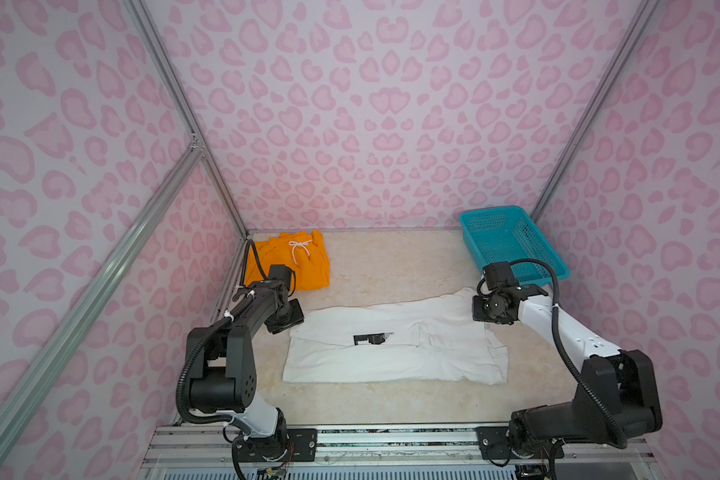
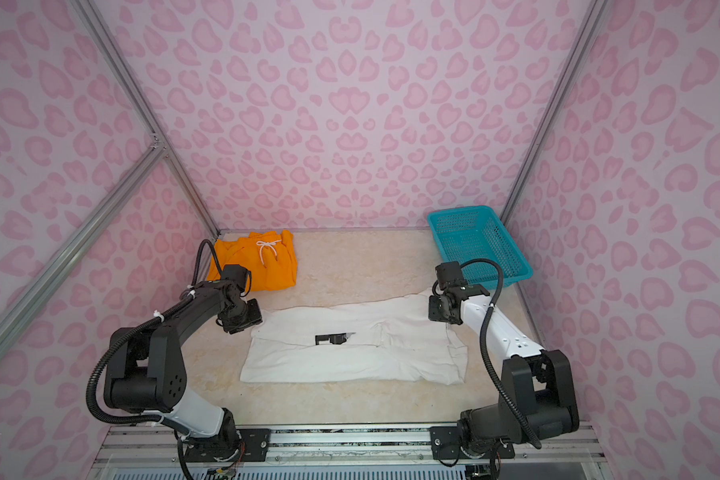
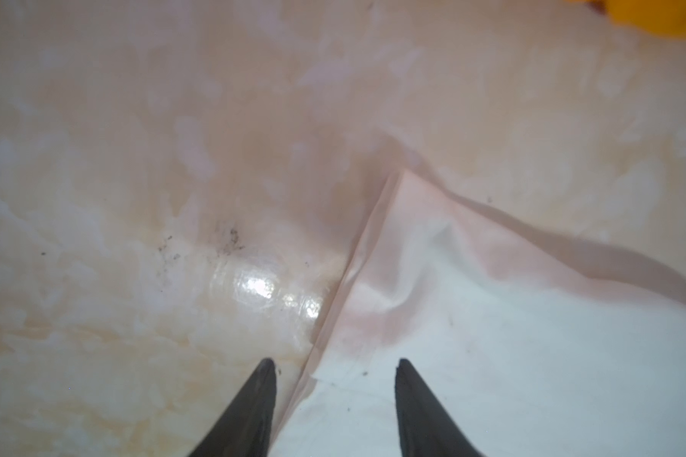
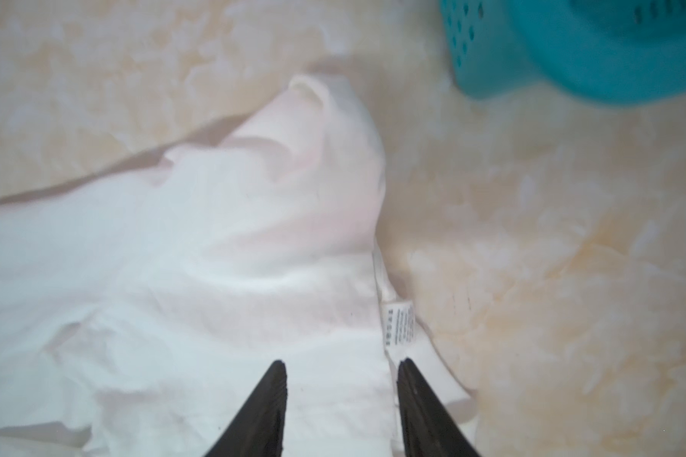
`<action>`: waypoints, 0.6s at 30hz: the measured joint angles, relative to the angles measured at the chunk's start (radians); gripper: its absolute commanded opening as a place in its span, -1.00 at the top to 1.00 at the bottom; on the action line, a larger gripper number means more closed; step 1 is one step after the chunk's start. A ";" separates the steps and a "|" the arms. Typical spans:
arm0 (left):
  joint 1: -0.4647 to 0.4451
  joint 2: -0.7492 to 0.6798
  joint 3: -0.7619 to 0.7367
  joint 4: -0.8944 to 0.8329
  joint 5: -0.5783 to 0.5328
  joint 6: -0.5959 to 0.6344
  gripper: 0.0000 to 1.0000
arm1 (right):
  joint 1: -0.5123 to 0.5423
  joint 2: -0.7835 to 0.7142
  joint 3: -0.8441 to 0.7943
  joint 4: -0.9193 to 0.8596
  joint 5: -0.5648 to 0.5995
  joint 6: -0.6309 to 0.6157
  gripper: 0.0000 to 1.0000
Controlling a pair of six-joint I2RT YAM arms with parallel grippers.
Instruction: Fold and stack the mixed laundry pile
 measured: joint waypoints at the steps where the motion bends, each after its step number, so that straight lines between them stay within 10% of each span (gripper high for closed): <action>1: 0.000 0.000 -0.016 0.000 0.003 0.000 0.05 | 0.000 -0.009 -0.022 -0.006 -0.015 0.009 0.07; 18: 0.000 -0.086 -0.135 0.022 0.012 -0.095 0.03 | 0.169 0.069 -0.011 0.042 -0.243 0.061 0.19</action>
